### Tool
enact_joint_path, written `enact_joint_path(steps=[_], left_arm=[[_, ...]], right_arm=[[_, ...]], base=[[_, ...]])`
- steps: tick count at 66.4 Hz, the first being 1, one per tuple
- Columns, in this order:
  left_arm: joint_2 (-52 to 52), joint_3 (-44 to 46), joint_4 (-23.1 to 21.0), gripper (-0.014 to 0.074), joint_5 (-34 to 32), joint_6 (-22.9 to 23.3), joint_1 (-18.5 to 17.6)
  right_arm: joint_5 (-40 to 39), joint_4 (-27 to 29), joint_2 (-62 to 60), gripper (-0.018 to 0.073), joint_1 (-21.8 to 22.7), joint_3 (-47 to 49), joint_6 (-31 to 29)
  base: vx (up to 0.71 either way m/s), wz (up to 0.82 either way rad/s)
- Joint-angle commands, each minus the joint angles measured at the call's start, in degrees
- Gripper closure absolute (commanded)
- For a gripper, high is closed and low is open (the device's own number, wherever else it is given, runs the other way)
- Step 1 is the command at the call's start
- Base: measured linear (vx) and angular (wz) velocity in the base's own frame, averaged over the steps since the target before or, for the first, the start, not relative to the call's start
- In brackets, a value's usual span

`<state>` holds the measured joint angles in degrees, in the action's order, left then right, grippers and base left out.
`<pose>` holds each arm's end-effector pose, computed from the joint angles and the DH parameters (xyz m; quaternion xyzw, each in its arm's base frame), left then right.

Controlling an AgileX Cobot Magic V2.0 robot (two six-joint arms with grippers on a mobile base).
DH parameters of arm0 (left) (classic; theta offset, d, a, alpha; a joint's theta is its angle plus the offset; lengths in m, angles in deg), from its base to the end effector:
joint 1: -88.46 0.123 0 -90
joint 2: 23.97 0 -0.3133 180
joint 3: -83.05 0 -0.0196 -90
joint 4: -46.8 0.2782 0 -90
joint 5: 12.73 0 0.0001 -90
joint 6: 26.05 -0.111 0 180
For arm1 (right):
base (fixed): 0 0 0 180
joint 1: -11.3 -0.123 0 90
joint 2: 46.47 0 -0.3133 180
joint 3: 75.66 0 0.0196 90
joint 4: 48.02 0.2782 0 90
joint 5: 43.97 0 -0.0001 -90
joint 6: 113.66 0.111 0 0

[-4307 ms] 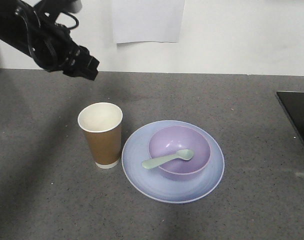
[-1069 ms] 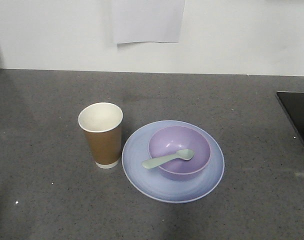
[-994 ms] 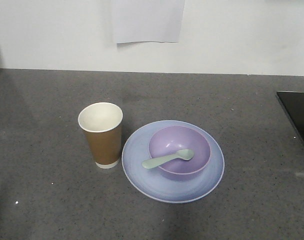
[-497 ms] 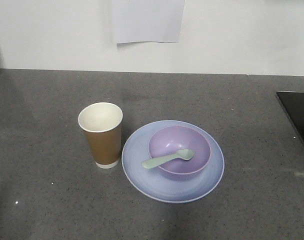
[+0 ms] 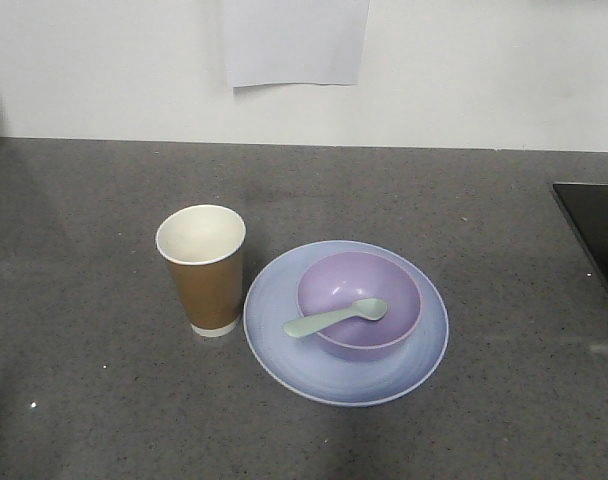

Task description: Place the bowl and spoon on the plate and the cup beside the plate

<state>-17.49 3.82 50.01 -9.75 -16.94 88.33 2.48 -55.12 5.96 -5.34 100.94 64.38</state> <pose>0.0756 0.0002 0.2012 -0.0362 0.6980 -0.0366 0.7142 0.1334 0.0295 0.5206 -0.1306 0.7662 0.0188 0.6290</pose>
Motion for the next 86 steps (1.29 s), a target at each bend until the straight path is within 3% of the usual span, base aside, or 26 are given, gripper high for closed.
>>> enact_joint_path(steps=[1,60,63,77,86], left_arm=[[-0.8,1.0,-0.1,0.0603,-4.4,0.5,0.0],[-0.8,1.0,-0.1,0.0603,-4.4,0.5,0.0],[-0.8,1.0,-0.1,0.0603,-4.4,0.5,0.0],[-0.8,1.0,-0.1,0.0603,-4.4,0.5,0.0],[-0.8,1.0,-0.1,0.0603,-4.4,0.5,0.0]], right_arm=[[-4.1,-0.8,0.3,0.0568,0.3,1.2,-0.4],[-3.8,0.2,0.3,0.0568,0.7,1.2,-0.1],[-4.1,0.7,0.3,0.0568,2.1,0.5,0.1],[-14.3,7.5,-3.8,0.0568,16.7,-12.3,4.8],[-22.4,10.6,-9.1,0.0568,21.8,-24.5,4.3]], base=[[0.0,0.0],[0.0,0.0],[0.0,0.0],[0.0,0.0],[0.0,0.0]])
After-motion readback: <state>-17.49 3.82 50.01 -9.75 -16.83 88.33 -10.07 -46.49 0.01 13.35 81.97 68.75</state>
